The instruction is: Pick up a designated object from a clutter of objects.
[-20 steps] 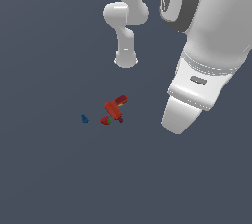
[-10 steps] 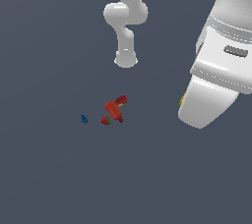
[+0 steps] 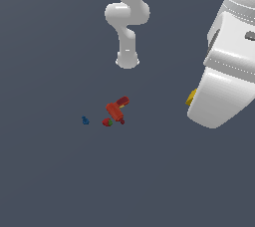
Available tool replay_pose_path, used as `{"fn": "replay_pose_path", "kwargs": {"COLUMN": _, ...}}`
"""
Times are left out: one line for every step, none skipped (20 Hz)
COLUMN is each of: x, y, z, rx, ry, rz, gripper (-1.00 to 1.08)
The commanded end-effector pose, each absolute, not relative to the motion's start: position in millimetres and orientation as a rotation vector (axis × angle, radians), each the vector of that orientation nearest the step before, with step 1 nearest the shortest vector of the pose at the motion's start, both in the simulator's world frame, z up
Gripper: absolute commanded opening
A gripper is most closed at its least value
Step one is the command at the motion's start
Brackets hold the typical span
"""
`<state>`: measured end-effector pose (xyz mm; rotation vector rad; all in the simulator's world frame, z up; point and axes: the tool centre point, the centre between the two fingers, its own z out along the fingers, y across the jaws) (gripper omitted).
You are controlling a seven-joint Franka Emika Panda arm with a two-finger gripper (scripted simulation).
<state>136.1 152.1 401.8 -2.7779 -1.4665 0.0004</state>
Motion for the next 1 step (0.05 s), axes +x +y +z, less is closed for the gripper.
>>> {"fn": "replay_pose_path", "kwargs": {"x": 136.6, "y": 152.3, "z": 403.2, "rx": -2.778, "ry": -1.466, "rz": 0.000, "gripper": -1.00}}
